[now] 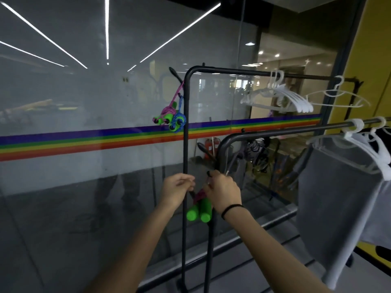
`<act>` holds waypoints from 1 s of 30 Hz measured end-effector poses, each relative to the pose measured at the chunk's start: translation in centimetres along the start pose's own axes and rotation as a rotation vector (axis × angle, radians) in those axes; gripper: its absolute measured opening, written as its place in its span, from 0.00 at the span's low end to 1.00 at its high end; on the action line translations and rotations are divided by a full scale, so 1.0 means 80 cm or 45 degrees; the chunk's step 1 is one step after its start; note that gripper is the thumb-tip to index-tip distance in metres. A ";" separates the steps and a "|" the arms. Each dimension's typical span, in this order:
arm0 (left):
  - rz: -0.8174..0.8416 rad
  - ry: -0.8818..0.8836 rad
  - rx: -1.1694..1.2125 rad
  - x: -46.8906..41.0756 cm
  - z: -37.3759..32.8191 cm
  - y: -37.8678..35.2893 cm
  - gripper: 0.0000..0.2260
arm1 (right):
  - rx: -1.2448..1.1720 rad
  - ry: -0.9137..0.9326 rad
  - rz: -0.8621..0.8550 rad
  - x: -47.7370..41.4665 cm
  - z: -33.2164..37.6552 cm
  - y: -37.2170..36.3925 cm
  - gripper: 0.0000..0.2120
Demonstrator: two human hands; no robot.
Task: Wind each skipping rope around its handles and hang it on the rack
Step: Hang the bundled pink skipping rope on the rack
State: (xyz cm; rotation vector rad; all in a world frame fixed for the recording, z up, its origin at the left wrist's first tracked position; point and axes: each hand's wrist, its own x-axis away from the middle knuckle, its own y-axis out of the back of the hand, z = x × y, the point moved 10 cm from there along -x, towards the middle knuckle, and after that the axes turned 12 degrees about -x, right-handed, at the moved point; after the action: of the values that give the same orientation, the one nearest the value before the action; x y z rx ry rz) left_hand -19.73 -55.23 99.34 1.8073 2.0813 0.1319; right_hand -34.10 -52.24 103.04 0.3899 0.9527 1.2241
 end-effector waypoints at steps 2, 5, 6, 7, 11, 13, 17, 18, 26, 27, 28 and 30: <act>-0.044 0.037 0.021 0.028 0.008 0.031 0.07 | -0.064 0.007 0.034 0.017 0.013 -0.009 0.10; -0.122 0.108 0.040 0.082 0.032 0.090 0.08 | -0.219 0.050 0.136 0.053 0.052 -0.039 0.08; -0.154 0.130 0.032 0.103 0.043 0.112 0.08 | -0.265 0.069 0.177 0.067 0.068 -0.052 0.07; -0.188 0.151 0.027 0.125 0.055 0.135 0.08 | -0.296 0.079 0.224 0.084 0.083 -0.067 0.07; -0.310 0.236 -0.041 0.227 0.103 0.227 0.09 | -0.449 0.111 0.494 0.177 0.146 -0.127 0.08; -0.361 0.274 -0.129 0.283 0.129 0.273 0.12 | -0.508 0.120 0.647 0.236 0.176 -0.163 0.08; -0.397 0.390 -0.333 0.400 0.189 0.347 0.13 | -0.587 0.064 0.950 0.364 0.221 -0.245 0.07; -0.400 0.424 -0.380 0.429 0.205 0.361 0.13 | -0.632 0.021 1.005 0.396 0.227 -0.262 0.07; -0.448 0.679 -0.354 0.604 0.337 0.419 0.13 | -0.693 -0.013 1.264 0.571 0.236 -0.384 0.09; -0.454 0.693 -0.364 0.619 0.357 0.417 0.14 | -0.685 -0.013 1.286 0.586 0.226 -0.405 0.09; -0.459 0.705 -0.385 0.633 0.381 0.413 0.14 | -0.682 -0.008 1.308 0.603 0.214 -0.428 0.09; -0.456 0.723 -0.411 0.656 0.439 0.396 0.11 | -0.698 -0.004 1.338 0.639 0.182 -0.481 0.08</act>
State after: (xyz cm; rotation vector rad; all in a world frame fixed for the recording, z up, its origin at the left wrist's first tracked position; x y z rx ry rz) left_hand 16.57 -5.07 65.24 1.2748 2.5335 0.9133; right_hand 2.73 -15.14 63.31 0.4588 0.3236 2.3563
